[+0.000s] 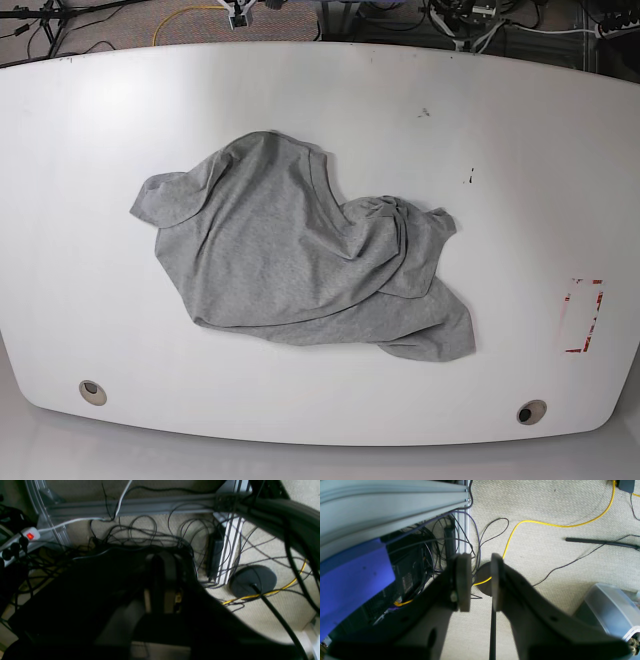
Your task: Fold the T-shirt properly
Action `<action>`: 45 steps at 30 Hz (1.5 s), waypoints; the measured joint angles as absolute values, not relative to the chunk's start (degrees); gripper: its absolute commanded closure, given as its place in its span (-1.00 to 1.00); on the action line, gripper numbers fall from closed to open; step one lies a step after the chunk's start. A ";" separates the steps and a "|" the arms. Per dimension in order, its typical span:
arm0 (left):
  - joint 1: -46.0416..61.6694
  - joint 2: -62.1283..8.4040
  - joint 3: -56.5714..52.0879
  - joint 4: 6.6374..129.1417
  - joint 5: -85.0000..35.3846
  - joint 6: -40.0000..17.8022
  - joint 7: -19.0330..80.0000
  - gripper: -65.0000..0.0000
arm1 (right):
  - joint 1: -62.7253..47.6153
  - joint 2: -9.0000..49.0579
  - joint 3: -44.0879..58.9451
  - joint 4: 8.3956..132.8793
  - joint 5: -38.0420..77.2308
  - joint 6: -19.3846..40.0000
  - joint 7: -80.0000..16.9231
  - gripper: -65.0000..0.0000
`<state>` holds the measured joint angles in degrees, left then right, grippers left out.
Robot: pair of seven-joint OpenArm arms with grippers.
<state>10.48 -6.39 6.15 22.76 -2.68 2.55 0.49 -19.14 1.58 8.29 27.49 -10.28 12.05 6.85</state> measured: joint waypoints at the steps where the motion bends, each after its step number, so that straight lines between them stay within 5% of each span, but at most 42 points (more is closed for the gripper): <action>1: 10.48 -6.39 6.15 22.76 -2.70 2.55 0.43 0.70 | -19.25 1.56 8.29 27.73 -10.31 12.05 6.83 0.61; 45: 13.34 -6.72 5.98 24.75 -2.68 2.52 -2.50 0.68 | -22.61 1.41 7.86 35.00 -10.31 12.01 6.26 0.61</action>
